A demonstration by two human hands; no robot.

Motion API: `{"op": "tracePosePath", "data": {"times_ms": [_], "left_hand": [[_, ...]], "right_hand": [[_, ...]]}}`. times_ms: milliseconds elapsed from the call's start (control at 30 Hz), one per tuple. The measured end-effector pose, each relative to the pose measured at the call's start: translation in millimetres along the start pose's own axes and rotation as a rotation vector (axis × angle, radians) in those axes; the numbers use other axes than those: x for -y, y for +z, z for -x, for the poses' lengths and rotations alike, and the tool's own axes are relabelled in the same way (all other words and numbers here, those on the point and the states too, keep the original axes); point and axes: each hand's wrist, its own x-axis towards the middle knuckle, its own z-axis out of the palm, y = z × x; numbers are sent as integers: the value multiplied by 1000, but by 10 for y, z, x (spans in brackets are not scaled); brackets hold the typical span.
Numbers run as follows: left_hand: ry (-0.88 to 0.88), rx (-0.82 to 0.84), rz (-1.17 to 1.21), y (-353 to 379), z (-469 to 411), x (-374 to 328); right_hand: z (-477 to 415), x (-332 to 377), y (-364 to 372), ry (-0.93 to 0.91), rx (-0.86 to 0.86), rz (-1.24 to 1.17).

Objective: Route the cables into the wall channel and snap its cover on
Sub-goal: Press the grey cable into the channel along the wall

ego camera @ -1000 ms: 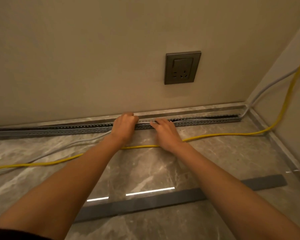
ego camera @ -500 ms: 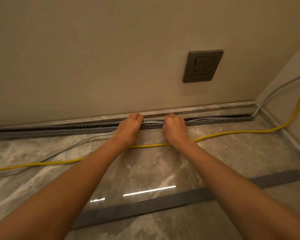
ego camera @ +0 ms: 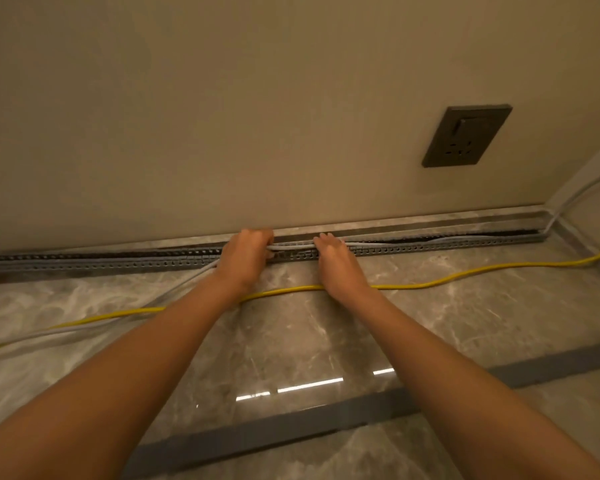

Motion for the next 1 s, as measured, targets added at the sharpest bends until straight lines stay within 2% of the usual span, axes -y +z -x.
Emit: {"op": "tracePosePath", "data": {"times_ms": [167, 433, 500, 600, 733, 900, 1000], "left_hand": [[-104, 15, 281, 62, -150, 103], [-75, -6, 495, 76, -80, 124], [-136, -20, 503, 88, -66, 88], [-325, -95, 478, 153, -106, -23], [-428, -151, 247, 174, -146, -158], [-533, -55, 383, 125, -202, -205], [-515, -118, 469, 119, -119, -106]], "right_hand": [[57, -56, -43, 5, 31, -42], [89, -5, -70, -34, 22, 0], [86, -19, -72, -31, -6, -9], [110, -52, -82, -41, -18, -29], [70, -106, -115, -56, 35, 11], [34, -82, -106, -36, 84, 23], [8, -99, -149, -30, 69, -29]]}}
